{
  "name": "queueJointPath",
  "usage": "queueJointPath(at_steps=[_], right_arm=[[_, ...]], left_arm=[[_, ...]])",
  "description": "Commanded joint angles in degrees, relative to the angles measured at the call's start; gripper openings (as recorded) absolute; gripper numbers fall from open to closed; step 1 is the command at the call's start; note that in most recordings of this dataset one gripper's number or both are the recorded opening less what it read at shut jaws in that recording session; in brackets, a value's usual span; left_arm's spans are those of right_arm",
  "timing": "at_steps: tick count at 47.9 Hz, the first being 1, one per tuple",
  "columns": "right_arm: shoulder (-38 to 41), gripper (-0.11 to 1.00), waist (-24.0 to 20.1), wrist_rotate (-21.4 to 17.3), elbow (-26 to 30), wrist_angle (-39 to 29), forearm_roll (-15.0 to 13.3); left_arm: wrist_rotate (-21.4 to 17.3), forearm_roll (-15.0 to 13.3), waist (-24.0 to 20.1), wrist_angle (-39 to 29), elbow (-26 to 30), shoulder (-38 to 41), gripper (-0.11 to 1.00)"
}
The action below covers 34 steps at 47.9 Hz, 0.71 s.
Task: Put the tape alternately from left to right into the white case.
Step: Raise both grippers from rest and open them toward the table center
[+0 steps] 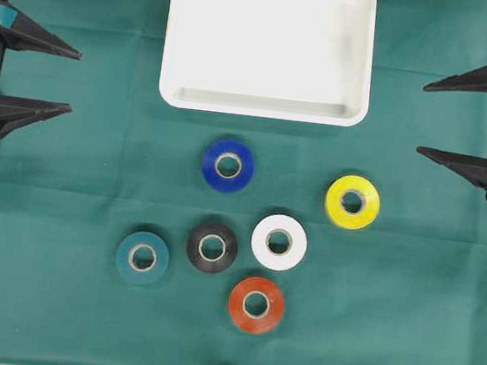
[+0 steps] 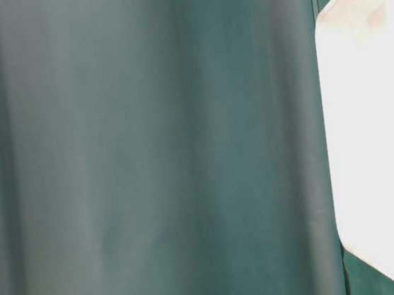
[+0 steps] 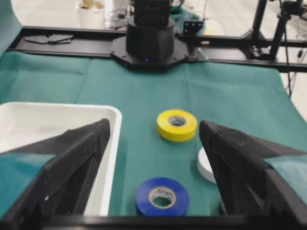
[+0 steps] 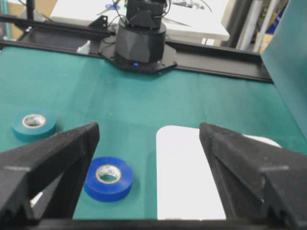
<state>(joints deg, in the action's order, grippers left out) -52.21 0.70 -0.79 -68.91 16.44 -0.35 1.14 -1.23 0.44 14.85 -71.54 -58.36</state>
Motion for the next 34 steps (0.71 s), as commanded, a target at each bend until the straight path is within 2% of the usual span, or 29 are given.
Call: queueJointPath(at_steps=[1, 15, 34], right_arm=[[0.97, 0.78, 0.09, -0.09, 0.79, -0.09, 0.0], [8.44, 0.78, 0.18, -0.09, 4.31, -3.16, 0.0], [16.08, 0.78, 0.18, -0.18, 8.0, -6.59, 0.09]], left_arm=[[-0.09, -0.09, 0.18, 0.18, 0.88, 0.97, 0.89], [0.09, -0.09, 0.18, -0.09, 4.22, 9.93, 0.89], [0.7, -0.35, 0.18, -4.92, 9.4, 20.39, 0.89]])
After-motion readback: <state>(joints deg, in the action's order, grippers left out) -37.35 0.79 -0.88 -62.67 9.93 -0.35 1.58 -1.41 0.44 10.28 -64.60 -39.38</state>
